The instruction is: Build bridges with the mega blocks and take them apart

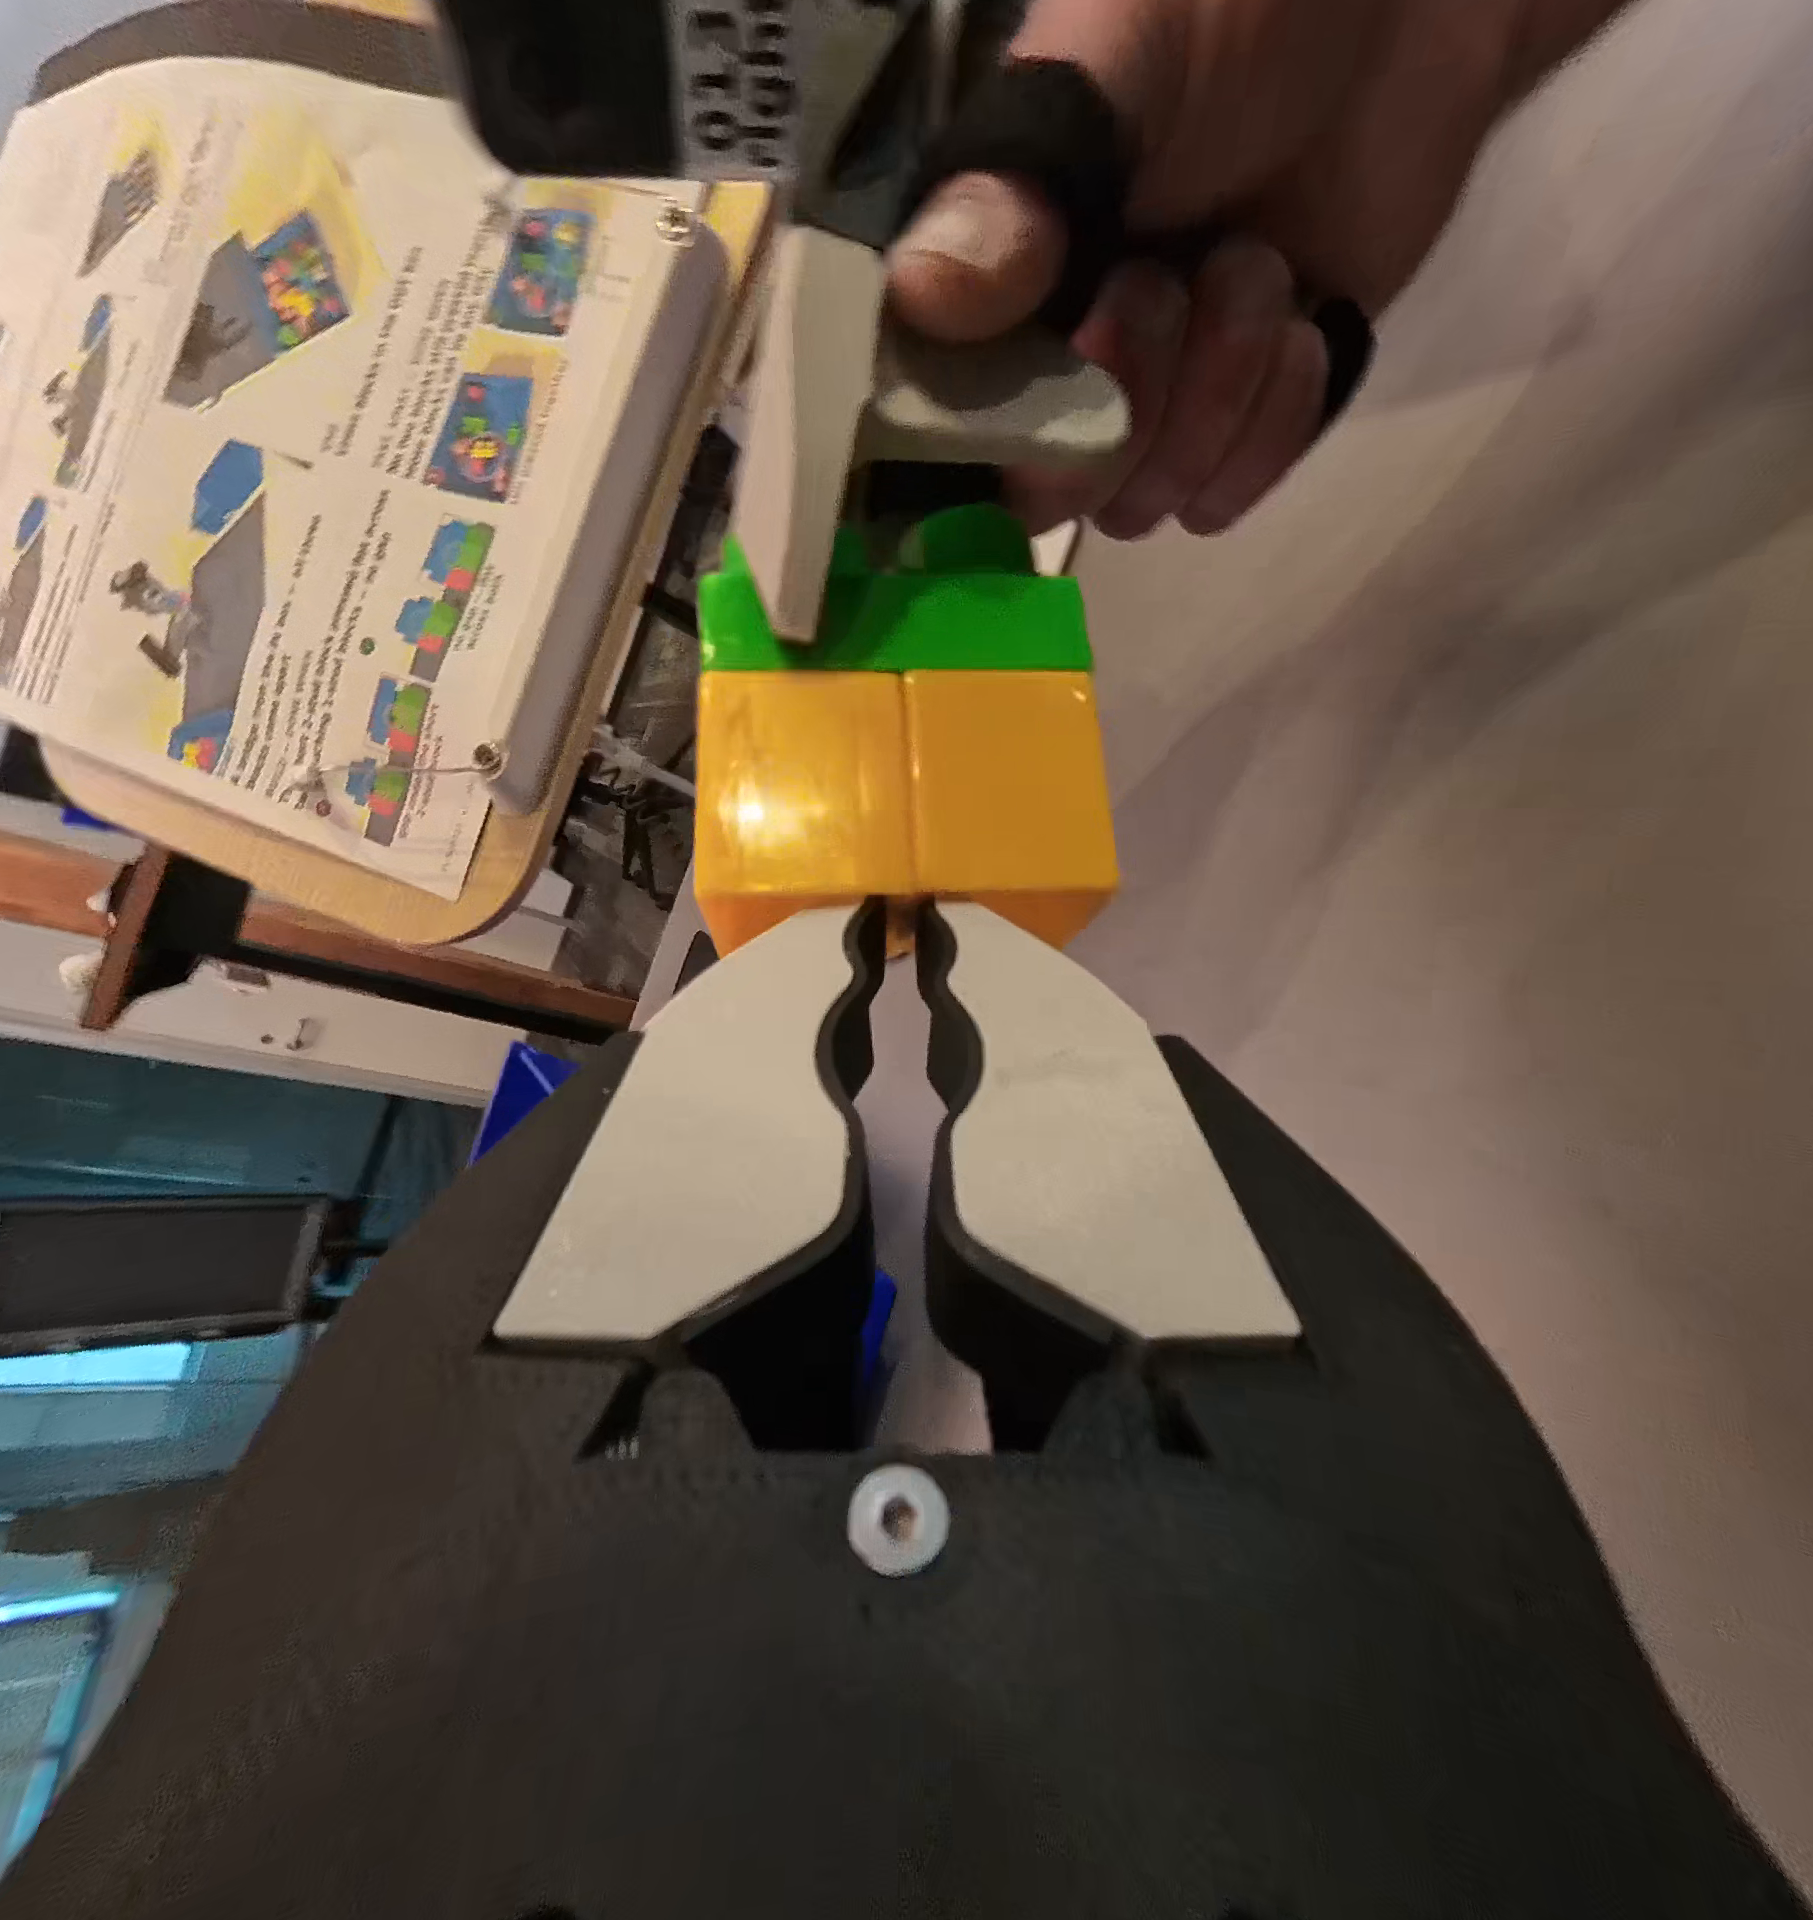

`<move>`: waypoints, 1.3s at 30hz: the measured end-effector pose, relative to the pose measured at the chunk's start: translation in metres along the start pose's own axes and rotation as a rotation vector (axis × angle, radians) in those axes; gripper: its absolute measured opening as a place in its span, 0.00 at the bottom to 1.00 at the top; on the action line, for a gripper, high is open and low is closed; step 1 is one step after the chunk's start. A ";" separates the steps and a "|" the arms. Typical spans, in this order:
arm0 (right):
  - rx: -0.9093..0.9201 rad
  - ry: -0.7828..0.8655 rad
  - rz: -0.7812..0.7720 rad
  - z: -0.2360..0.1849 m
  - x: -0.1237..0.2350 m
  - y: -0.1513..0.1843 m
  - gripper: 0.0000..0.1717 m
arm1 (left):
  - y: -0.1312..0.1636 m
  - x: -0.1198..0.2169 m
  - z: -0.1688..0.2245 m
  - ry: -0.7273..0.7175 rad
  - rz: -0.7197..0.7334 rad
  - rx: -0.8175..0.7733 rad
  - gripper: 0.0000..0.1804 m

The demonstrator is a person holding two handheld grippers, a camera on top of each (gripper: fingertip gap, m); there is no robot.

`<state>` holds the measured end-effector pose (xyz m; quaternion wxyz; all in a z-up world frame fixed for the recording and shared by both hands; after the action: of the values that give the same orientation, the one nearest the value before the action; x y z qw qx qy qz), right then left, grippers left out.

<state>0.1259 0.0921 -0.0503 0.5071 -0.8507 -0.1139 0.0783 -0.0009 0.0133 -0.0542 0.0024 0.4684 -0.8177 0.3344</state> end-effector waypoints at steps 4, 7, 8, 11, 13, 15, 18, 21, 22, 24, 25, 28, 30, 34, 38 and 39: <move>-0.056 -0.011 0.021 0.006 0.007 0.003 0.22 | 0.005 -0.003 -0.009 -0.021 0.000 0.124 0.03; -0.077 -0.011 -0.005 0.008 0.004 0.007 0.21 | 0.004 -0.006 -0.007 -0.024 0.008 0.135 0.03; -0.082 -0.009 -0.014 0.009 0.003 0.008 0.21 | 0.004 -0.007 -0.006 -0.024 0.006 0.137 0.03; -0.078 0.003 -0.021 0.009 0.003 0.009 0.21 | 0.005 -0.009 -0.006 -0.025 0.010 0.142 0.03; -0.080 0.009 -0.016 0.009 0.003 0.008 0.21 | 0.005 -0.009 -0.006 -0.032 0.014 0.141 0.03; -0.092 -0.001 -0.010 0.010 0.003 0.008 0.21 | 0.005 -0.009 -0.007 -0.040 0.024 0.137 0.03; -0.091 0.008 -0.008 0.010 0.002 0.009 0.21 | 0.006 -0.009 -0.007 -0.035 0.032 0.140 0.03; -0.090 0.007 0.001 0.009 0.002 0.009 0.21 | 0.004 -0.009 -0.005 -0.051 0.013 0.120 0.03; -0.088 0.009 -0.006 0.010 0.003 0.010 0.21 | 0.005 -0.010 -0.005 -0.040 0.008 0.125 0.03; -0.085 0.011 -0.002 0.010 0.002 0.010 0.21 | 0.005 -0.010 -0.005 -0.043 0.013 0.138 0.02; -0.081 0.016 -0.007 0.010 0.002 0.011 0.21 | 0.005 -0.009 -0.005 -0.040 0.008 0.135 0.02; -0.078 0.020 0.000 0.010 0.001 0.011 0.21 | 0.005 -0.009 -0.006 -0.043 0.002 0.132 0.02; -0.076 0.026 -0.008 0.011 0.001 0.012 0.21 | 0.006 -0.010 -0.006 -0.050 -0.009 0.122 0.02; -0.070 0.032 0.009 0.011 0.002 0.008 0.21 | 0.008 -0.011 -0.009 -0.060 0.029 0.185 0.03; -0.069 0.057 0.057 0.014 0.013 -0.003 0.37 | 0.011 -0.013 -0.017 0.062 0.162 0.499 0.03; -0.045 0.070 0.061 0.014 0.019 -0.006 0.37 | 0.013 -0.013 -0.019 0.120 0.209 0.611 0.03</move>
<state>0.1397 0.1116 -0.0522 0.4889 -0.8672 -0.0718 0.0616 -0.0098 0.0383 -0.0507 -0.1243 0.3403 -0.7218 0.5898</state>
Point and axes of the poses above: each gripper's, where its closed fingertips meet, x back along the fingers, y out of its underside, z = x × y across the jaws, the point moved 7 cm from there along x, back along the fingers, and after that the axes turned 1 degree about -y, right-handed, at the moved point
